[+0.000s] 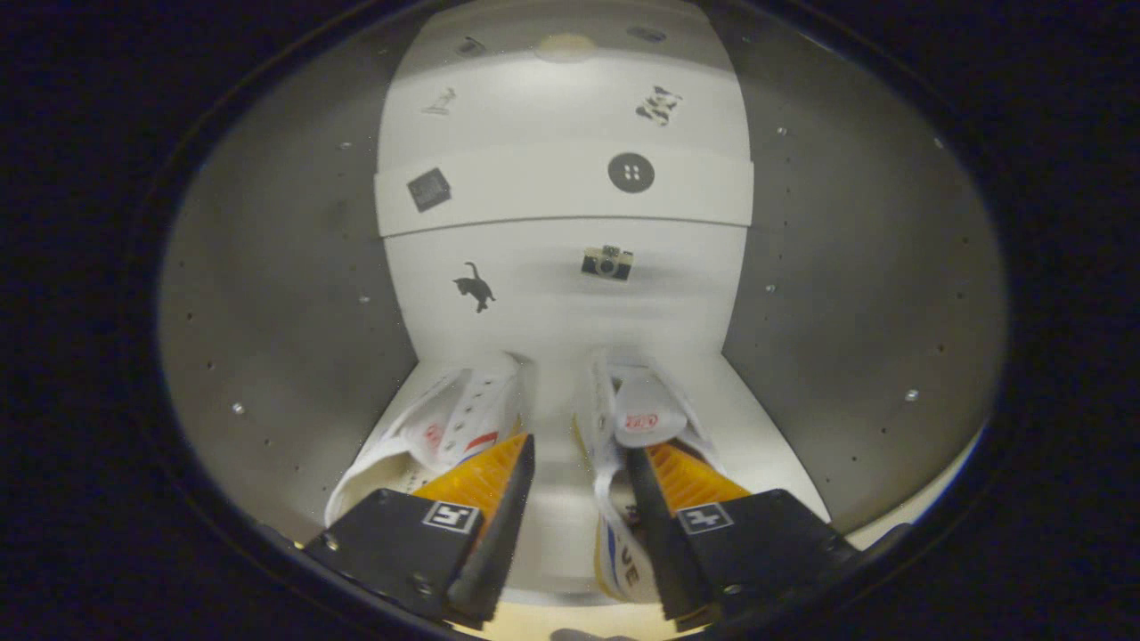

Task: Open the shoe cabinet door, grab the shoes and put them into the shoe cabinet, then close the shoe cabinet door.

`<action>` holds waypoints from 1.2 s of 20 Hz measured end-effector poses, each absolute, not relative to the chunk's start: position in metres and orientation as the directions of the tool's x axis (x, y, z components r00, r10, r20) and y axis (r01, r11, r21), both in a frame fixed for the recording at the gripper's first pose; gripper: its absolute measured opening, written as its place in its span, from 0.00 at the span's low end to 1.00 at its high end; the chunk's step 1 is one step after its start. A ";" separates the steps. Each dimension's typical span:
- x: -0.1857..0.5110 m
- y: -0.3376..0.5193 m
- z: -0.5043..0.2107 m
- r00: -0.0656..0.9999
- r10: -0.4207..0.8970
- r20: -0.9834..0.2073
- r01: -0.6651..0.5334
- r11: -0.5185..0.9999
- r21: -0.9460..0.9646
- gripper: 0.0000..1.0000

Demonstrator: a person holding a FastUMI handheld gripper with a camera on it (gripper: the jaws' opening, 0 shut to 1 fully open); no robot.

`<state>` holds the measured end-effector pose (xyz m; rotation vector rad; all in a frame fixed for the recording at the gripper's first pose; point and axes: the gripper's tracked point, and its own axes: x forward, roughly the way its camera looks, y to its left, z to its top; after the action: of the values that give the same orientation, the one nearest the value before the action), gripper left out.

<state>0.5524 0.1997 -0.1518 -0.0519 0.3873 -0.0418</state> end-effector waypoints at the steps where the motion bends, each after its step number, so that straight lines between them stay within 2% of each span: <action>1: 0.540 0.201 -0.146 0.933 -0.052 -0.355 0.029 0.997 -0.070 0.82; 8: 0.438 0.208 -0.129 0.956 -0.024 -0.291 0.002 0.997 -0.077 0.86; 14: 0.318 0.218 -0.108 0.973 0.056 -0.224 -0.086 0.989 -0.123 0.86; 16: 0.276 0.213 -0.097 0.980 0.061 -0.188 -0.086 0.988 -0.125 0.88; 19: 0.215 0.207 -0.082 0.983 0.097 -0.154 -0.113 0.989 -0.099 1.00; 24: 0.136 0.166 -0.061 0.988 0.109 -0.111 -0.116 0.992 -0.054 1.00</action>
<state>0.1357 0.1661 -0.0614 -0.0604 0.1081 0.1129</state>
